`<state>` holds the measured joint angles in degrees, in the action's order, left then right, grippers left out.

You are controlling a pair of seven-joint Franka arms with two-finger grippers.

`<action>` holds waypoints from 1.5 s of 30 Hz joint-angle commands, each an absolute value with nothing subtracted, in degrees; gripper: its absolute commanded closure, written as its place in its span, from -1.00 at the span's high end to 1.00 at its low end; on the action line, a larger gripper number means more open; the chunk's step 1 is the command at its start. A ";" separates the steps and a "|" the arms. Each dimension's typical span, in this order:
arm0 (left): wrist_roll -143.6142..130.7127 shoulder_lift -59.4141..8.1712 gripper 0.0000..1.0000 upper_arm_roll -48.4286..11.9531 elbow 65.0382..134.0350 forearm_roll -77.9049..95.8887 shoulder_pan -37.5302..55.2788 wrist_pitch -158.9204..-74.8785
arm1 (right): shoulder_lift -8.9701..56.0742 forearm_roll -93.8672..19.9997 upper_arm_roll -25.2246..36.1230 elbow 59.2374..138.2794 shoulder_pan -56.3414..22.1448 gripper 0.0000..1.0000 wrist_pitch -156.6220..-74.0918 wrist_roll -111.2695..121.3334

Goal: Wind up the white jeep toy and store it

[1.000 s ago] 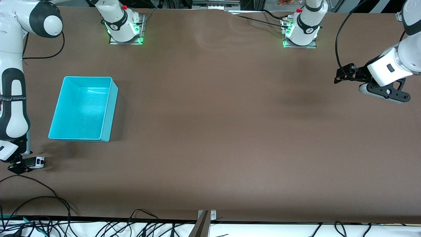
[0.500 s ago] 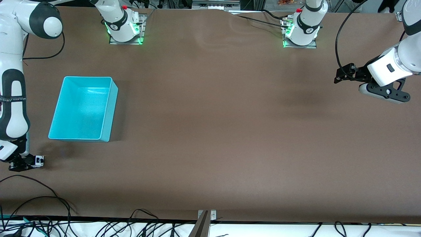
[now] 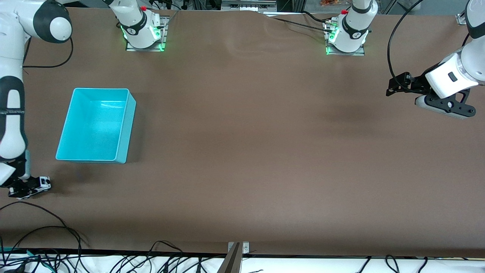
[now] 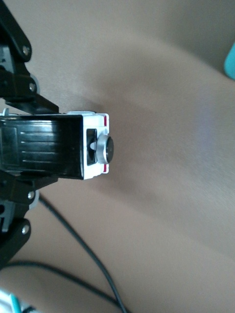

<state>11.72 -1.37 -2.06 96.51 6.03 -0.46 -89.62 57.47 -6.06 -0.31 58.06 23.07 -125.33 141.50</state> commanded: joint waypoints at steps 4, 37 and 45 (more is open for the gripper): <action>12.48 -2.37 1.00 -2.11 94.31 7.12 -0.70 -88.07 | 46.77 -6.24 -0.18 58.62 23.38 -1.00 -112.95 135.80; 12.30 -4.39 1.00 -2.11 91.14 7.03 -0.88 -87.98 | 1.68 -2.37 -1.31 98.59 17.05 -1.00 -97.19 93.97; 12.30 -4.39 1.00 -2.11 91.14 7.03 -0.88 -87.98 | -4.22 -2.55 -3.25 109.76 17.14 -1.00 -104.41 87.36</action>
